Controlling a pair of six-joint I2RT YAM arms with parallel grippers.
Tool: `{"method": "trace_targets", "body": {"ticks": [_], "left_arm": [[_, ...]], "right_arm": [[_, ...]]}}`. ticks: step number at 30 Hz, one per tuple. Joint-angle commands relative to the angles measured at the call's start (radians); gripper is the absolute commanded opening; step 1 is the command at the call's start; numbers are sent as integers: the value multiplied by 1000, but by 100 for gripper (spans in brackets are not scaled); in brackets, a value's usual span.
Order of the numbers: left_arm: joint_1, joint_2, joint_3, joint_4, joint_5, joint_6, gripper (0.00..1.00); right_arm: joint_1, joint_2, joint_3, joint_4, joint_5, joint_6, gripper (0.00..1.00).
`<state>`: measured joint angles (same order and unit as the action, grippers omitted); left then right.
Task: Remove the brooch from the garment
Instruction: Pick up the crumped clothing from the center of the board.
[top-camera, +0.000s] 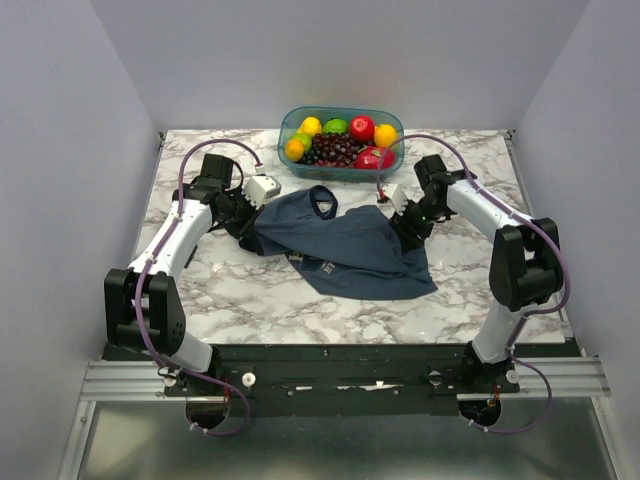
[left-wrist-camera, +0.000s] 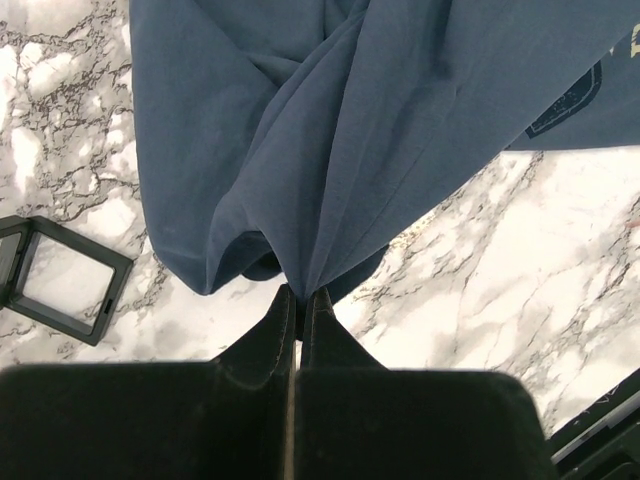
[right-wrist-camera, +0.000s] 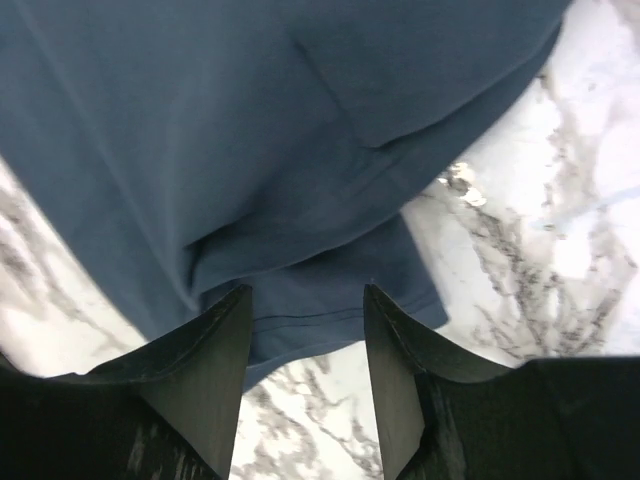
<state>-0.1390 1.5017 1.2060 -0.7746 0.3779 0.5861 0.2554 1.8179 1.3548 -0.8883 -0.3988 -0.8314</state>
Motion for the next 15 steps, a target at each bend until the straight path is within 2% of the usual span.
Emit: {"method": "trace_targets", "body": {"ticks": [1, 8, 15], "left_arm": [[1, 11, 26, -22, 10, -3, 0], [-1, 18, 24, -17, 27, -28, 0], [-1, 35, 24, -41, 33, -32, 0]], "right_arm": [[4, -28, 27, -95, -100, 69, 55], [-1, 96, 144, -89, -66, 267, 47], [-4, 228, 288, -84, -61, 364, 47]]}}
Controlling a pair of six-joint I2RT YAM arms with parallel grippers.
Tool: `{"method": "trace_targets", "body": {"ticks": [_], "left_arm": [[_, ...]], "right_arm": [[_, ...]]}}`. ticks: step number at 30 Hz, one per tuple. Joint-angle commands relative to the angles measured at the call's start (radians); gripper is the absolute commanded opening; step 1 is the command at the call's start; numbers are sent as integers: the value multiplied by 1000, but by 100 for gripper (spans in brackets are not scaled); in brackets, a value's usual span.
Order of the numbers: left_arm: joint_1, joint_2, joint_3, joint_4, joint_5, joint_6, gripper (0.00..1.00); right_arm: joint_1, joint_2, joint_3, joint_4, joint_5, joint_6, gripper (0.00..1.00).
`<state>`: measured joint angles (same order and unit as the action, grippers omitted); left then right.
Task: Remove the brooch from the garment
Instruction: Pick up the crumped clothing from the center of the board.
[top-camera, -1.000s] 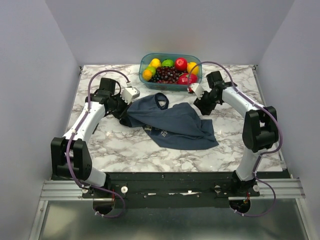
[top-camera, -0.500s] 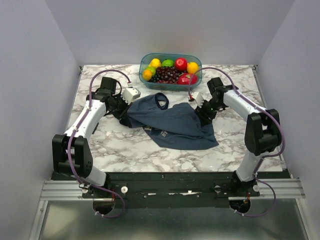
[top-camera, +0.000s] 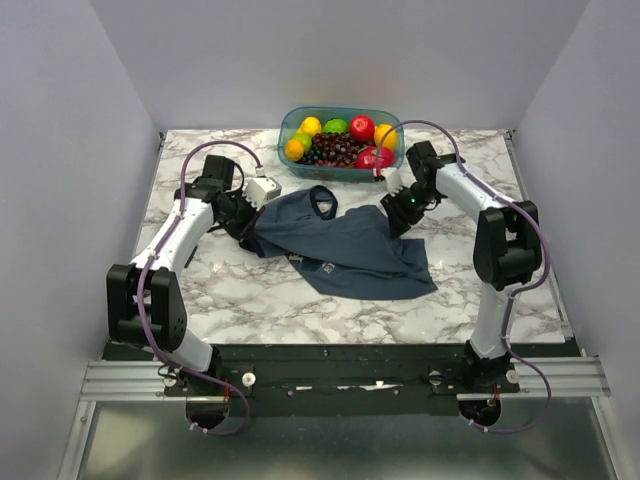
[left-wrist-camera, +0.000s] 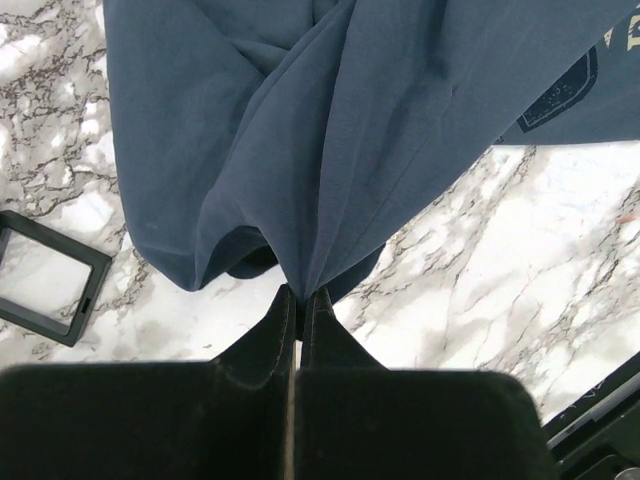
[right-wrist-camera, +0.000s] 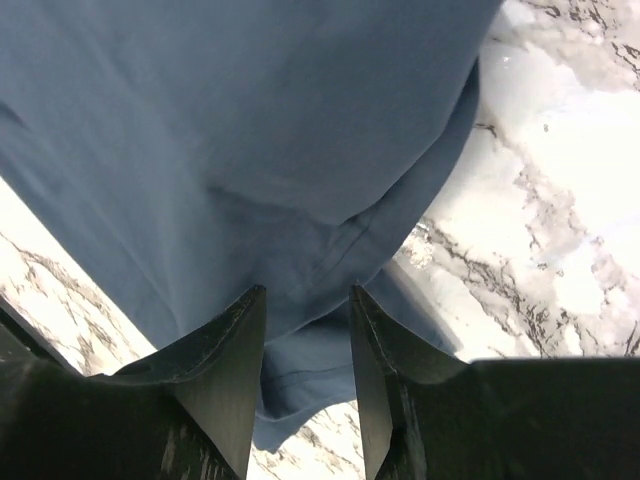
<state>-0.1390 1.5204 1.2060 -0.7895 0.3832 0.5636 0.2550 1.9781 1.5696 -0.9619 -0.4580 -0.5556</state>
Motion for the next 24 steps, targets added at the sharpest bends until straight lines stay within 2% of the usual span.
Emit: {"method": "trace_targets", "body": {"ticks": [1, 10, 24], "left_arm": [[-1, 20, 26, -30, 29, -13, 0], [-1, 38, 50, -43, 22, -16, 0], [-1, 49, 56, -68, 19, -21, 0]], "right_arm": [[-3, 77, 79, -12, 1, 88, 46], [-6, 120, 67, -5, 61, 86, 45], [-7, 205, 144, 0, 79, 134, 45]]}}
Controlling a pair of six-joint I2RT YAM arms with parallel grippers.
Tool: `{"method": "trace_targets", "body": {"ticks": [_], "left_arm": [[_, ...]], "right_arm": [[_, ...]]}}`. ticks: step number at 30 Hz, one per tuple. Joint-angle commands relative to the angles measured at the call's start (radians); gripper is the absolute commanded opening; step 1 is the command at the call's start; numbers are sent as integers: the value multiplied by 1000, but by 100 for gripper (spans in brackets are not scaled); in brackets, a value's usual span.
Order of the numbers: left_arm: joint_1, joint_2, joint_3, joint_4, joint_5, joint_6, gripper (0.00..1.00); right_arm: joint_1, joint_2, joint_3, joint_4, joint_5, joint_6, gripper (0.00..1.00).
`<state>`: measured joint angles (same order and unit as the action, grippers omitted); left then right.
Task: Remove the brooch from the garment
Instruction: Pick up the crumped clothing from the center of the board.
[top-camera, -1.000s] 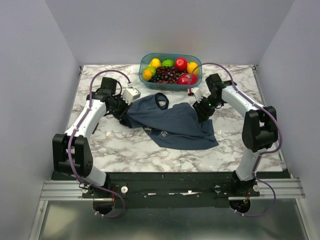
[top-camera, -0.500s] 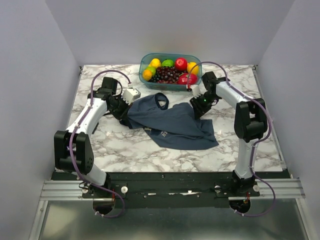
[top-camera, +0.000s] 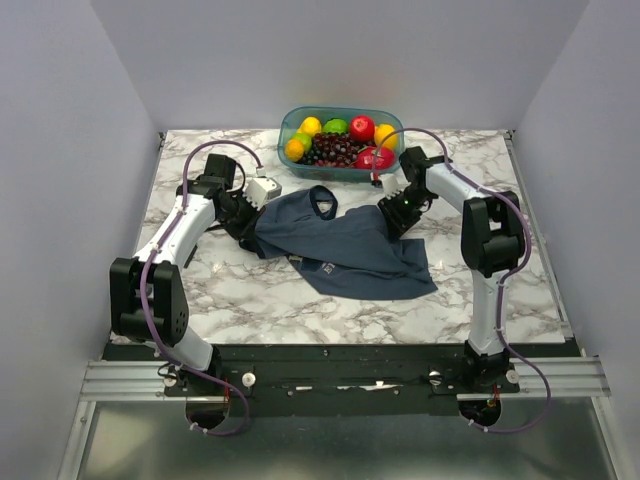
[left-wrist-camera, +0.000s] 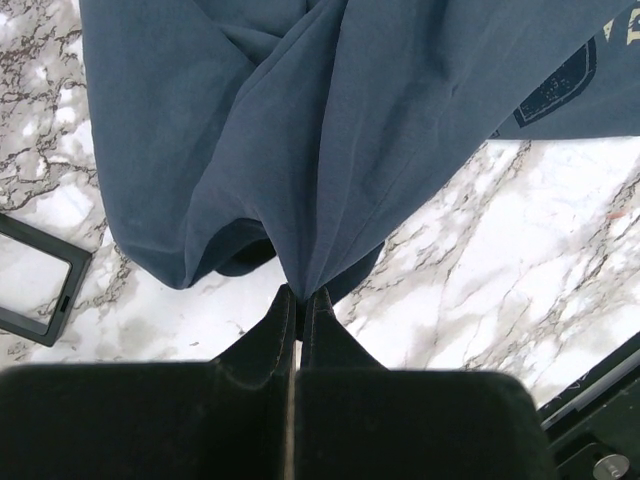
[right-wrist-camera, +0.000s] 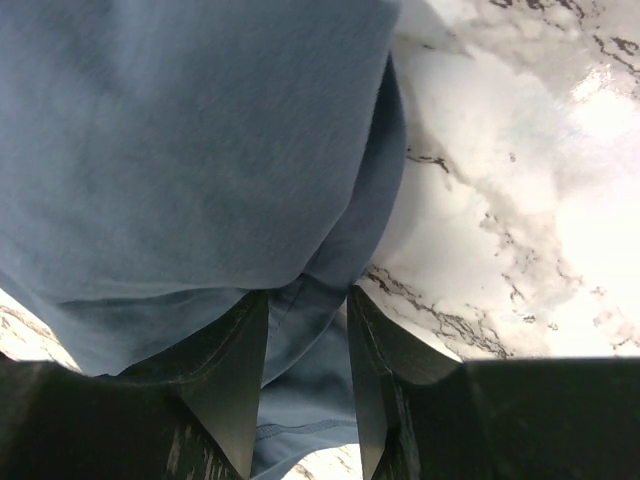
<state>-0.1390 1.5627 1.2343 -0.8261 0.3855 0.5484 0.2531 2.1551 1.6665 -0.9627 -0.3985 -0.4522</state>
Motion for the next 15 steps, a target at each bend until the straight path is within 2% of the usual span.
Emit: {"method": "trace_targets", "body": {"ticks": [1, 9, 15], "left_arm": [[-1, 8, 30, -31, 13, -5, 0], [-1, 17, 47, -31, 12, -7, 0], [-1, 20, 47, -31, 13, -7, 0]], "right_arm": [[-5, 29, 52, 2, 24, 32, 45], [-6, 37, 58, -2, 66, 63, 48], [-6, 43, 67, -18, 47, 60, 41]]}}
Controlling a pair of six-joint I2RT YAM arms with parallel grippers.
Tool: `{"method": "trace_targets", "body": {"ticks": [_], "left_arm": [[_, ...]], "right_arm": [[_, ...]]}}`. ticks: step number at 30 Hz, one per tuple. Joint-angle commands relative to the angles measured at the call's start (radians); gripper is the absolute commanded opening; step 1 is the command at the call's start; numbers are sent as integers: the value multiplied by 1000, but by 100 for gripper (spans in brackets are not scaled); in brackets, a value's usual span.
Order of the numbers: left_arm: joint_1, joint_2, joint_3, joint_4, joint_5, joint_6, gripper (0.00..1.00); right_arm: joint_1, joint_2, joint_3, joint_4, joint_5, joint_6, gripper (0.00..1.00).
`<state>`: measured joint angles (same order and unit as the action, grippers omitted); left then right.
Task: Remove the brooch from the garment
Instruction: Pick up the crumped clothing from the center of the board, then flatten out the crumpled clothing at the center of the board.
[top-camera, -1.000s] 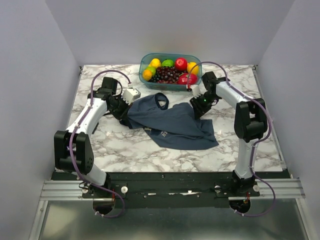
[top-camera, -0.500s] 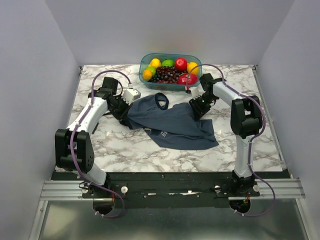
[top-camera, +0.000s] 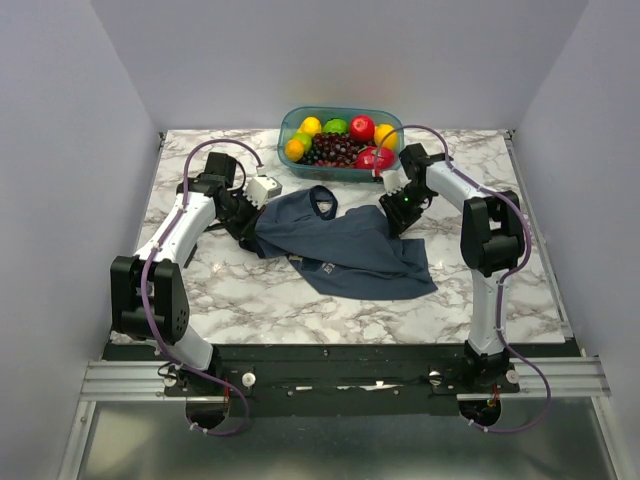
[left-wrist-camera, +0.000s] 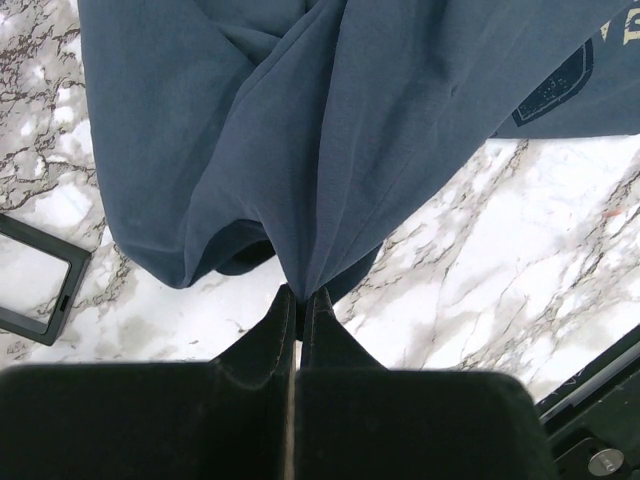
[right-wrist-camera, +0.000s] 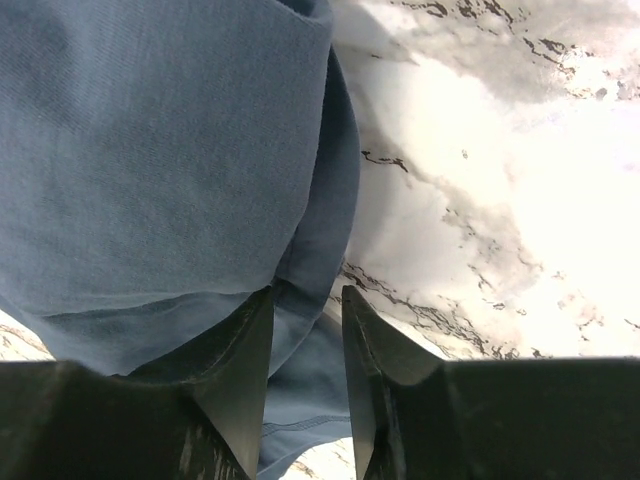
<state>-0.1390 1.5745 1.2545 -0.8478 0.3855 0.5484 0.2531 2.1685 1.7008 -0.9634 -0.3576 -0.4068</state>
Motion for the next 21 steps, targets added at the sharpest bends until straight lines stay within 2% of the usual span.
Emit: {"method": "trace_targets", "body": {"ticks": [1, 11, 15, 19, 21], "left_arm": [[-1, 9, 26, -10, 12, -5, 0], [-1, 16, 33, -7, 15, -5, 0], [-1, 25, 45, -7, 16, -5, 0], [-1, 35, 66, -14, 13, -2, 0], [-1, 32, 89, -25, 7, 11, 0]], "right_arm": [[-5, 31, 33, -18, 0, 14, 40], [-5, 31, 19, -46, -50, 14, 37], [-5, 42, 31, -46, -67, 11, 23], [-6, 24, 40, -32, -23, 5, 2], [-24, -22, 68, -23, -20, -9, 1]]}}
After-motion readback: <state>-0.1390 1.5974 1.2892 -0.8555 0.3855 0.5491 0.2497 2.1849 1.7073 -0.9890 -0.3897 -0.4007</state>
